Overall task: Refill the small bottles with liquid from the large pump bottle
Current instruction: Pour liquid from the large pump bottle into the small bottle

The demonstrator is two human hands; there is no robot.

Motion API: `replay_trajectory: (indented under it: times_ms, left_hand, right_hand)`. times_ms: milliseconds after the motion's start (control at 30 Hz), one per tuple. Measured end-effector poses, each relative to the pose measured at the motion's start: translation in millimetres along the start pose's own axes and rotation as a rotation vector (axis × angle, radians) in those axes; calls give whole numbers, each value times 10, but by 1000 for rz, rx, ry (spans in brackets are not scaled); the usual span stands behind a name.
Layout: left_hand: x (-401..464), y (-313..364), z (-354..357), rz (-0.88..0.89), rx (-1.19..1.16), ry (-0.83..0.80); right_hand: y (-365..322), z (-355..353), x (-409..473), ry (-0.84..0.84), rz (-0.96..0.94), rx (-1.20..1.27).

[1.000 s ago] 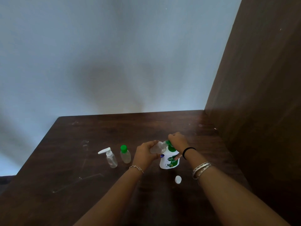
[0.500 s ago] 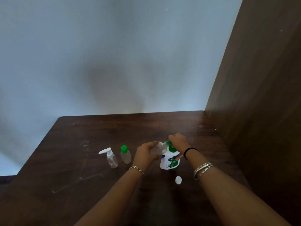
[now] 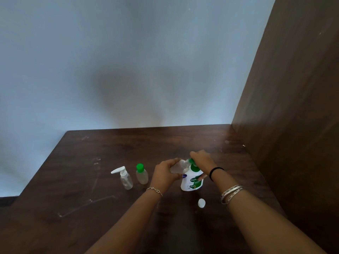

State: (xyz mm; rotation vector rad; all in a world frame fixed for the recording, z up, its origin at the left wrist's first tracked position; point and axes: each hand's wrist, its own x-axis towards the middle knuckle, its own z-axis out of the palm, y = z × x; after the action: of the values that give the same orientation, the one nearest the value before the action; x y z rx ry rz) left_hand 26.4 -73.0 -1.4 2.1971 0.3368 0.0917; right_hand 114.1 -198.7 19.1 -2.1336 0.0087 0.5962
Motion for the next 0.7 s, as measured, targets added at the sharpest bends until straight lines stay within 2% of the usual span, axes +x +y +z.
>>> replay_trajectory:
  times_ms: [167, 367, 567, 700]
  left_hand:
    - [20, -8, 7, 9, -25, 0]
    - [20, -43, 10, 5, 7, -5]
    - [9, -21, 7, 8, -23, -9]
    - [4, -13, 6, 12, -30, -12]
  right_hand:
    - [26, -27, 25, -53, 28, 42]
    - [54, 35, 55, 92, -67, -62]
    - [15, -34, 56, -106, 70, 73]
    - [18, -27, 46, -74, 62, 53]
